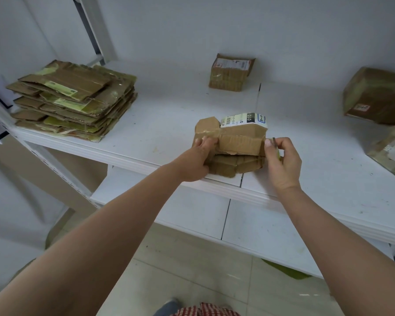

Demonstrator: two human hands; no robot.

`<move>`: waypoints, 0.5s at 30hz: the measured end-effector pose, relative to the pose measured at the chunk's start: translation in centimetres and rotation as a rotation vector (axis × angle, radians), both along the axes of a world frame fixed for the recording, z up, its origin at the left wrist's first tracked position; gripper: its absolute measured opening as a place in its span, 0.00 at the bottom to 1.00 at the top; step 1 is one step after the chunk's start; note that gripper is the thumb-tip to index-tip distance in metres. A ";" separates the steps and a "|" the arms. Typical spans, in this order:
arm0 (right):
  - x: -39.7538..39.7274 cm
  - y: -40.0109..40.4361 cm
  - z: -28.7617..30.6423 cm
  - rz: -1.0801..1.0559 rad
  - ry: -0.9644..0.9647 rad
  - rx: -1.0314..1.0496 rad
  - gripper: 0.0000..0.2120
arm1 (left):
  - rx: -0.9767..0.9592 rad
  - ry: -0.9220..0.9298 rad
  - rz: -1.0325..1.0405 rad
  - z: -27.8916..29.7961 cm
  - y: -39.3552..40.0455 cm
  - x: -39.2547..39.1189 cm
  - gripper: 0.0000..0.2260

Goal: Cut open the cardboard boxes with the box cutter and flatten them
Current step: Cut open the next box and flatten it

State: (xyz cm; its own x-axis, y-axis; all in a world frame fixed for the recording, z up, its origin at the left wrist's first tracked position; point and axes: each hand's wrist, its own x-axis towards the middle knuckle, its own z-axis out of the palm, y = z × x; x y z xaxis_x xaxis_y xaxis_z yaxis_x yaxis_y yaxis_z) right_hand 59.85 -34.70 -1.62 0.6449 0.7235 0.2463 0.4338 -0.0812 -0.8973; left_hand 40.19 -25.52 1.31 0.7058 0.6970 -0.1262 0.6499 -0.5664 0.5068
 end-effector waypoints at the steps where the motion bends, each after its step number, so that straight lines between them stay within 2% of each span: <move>1: 0.1 0.2 0.1 0.007 -0.021 -0.007 0.16 | -0.051 -0.050 0.004 0.0 0.2 -0.3 0.29; 3: 0.1 0.5 0.1 0.025 -0.090 -0.029 0.13 | -0.120 -0.166 0.028 0.2 0.7 -0.8 0.25; 5: 0.1 0.4 0.0 0.046 -0.140 -0.032 0.12 | -0.144 -0.286 0.057 0.1 1.3 -1.2 0.16; 7: 0.1 0.1 -0.3 0.054 -0.143 -0.022 0.18 | -0.169 -0.352 0.082 0.1 1.7 -1.3 0.12; 9: 0.4 -0.2 -0.3 0.067 -0.048 0.030 0.30 | -0.174 -0.351 0.086 0.1 1.7 -0.9 0.10; 11: 0.9 -0.2 -0.1 0.078 0.061 0.056 0.35 | -0.135 -0.336 0.083 0.1 1.8 -0.3 0.11; 15: 2.7 0.7 0.2 -0.045 0.102 -0.046 0.23 | -0.030 -0.361 0.067 0.2 2.4 0.0 0.18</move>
State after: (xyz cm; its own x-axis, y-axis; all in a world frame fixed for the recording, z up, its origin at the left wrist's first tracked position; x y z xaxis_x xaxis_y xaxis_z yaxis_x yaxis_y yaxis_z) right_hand 62.54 -34.05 -1.40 0.6970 0.7023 0.1451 0.3355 -0.1405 -0.9315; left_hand 40.23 -23.15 1.49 0.6614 0.7430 0.1019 0.4612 -0.5101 0.7260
